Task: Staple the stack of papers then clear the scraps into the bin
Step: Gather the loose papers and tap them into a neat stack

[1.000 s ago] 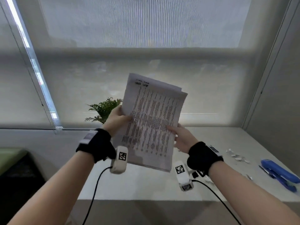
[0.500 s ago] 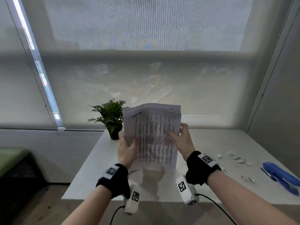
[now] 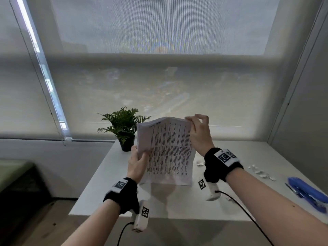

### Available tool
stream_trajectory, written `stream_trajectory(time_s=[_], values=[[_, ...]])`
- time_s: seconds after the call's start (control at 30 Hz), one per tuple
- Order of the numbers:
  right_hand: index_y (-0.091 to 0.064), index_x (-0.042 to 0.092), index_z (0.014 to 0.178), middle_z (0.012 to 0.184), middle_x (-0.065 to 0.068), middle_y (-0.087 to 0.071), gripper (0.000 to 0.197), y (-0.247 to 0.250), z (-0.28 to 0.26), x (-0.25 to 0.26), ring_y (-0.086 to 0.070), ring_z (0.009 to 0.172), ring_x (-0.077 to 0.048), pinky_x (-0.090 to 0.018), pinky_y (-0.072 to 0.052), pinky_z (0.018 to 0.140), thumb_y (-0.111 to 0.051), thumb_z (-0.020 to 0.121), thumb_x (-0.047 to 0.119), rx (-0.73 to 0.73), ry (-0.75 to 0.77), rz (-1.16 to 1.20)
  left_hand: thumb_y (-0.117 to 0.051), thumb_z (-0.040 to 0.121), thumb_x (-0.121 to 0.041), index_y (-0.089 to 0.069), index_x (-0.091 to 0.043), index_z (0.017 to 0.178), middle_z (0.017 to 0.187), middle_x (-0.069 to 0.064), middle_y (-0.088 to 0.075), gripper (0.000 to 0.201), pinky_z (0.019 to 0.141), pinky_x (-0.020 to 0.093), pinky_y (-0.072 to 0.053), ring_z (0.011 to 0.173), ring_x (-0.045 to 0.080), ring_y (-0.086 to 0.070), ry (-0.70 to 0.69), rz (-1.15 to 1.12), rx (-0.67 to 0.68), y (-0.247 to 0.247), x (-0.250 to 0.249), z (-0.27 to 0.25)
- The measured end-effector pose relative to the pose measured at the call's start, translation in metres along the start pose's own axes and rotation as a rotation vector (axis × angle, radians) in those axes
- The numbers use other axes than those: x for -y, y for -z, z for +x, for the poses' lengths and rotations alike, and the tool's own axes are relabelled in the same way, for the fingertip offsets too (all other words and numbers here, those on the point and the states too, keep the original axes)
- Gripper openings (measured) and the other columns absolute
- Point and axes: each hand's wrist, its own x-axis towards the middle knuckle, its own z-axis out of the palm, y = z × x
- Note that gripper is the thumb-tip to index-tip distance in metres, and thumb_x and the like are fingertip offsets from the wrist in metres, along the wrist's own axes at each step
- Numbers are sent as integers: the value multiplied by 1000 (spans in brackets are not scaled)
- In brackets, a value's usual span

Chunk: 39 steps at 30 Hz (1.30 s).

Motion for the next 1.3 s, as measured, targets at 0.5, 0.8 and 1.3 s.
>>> stream_trajectory(time_s=[0.5, 0.8, 1.3], values=[[-22, 27, 144, 140, 0, -37, 66, -16, -18, -6, -36, 130, -14, -29, -35, 104, -60, 90, 18, -40, -271, 577, -40, 98, -21, -38, -14, 125, 118, 13, -60, 28, 84, 31, -38, 104, 29, -56, 40, 56, -51, -14, 6, -14], [-49, 17, 121, 108, -3, -59, 26, -15, -2, -5, -59, 97, -18, -29, -49, 79, -46, 96, 19, 95, -471, 873, -45, 90, -49, -36, -20, 139, 139, 6, -51, 58, 111, 51, -36, 129, 23, -46, -121, -189, -68, 4, -50, 37], [-43, 14, 100, 91, -3, -53, 17, -22, -14, -26, -55, 83, -17, -27, -46, 69, -48, 90, 1, 55, -483, 841, -44, 98, -30, -54, -21, 112, 89, -19, -59, 19, 73, 18, -43, 82, -4, -55, -225, -95, -104, -9, -14, 37]])
